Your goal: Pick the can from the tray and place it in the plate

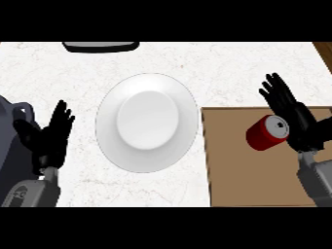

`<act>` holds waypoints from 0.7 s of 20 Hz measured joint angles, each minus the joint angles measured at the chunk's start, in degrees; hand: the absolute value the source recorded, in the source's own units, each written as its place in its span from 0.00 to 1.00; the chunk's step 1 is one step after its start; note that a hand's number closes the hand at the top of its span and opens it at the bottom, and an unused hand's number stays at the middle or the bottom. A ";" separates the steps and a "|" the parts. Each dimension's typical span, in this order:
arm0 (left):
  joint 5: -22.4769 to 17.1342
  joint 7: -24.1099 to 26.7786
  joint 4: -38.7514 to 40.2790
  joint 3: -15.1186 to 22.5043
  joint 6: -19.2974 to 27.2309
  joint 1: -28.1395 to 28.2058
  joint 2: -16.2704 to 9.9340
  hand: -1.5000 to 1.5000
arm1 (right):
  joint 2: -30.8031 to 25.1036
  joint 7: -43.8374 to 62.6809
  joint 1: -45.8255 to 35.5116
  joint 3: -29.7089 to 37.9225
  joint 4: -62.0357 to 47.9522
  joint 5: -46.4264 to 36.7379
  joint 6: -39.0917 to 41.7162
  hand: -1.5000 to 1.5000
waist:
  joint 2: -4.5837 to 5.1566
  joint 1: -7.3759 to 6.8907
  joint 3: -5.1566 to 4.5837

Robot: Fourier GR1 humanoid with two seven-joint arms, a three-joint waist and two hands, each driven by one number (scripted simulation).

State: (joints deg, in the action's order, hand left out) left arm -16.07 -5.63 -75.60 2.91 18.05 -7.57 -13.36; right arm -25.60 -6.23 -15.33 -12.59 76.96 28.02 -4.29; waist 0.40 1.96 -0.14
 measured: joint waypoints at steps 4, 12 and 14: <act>2.74 -0.07 -0.70 1.79 -0.62 0.83 -1.43 0.50 | -2.92 3.85 -1.60 1.40 4.58 4.60 7.51 1.00 | -0.38 -1.12 0.11; 6.39 -1.28 -1.30 5.40 -1.29 2.80 -3.03 0.50 | -18.45 -3.01 -6.08 0.75 11.00 -14.40 11.04 1.00 | -1.38 -0.90 -0.19; 6.86 -2.05 -2.09 6.08 -1.20 2.90 -2.94 0.50 | -15.66 -6.64 -2.62 2.58 8.45 -12.07 10.18 0.00 | -0.91 -1.00 0.06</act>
State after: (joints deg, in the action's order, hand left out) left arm -9.21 -7.68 -77.68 9.00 16.85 -4.67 -16.30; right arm -41.26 -12.86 -17.95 -10.00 85.42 15.95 5.89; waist -0.52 0.96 -0.08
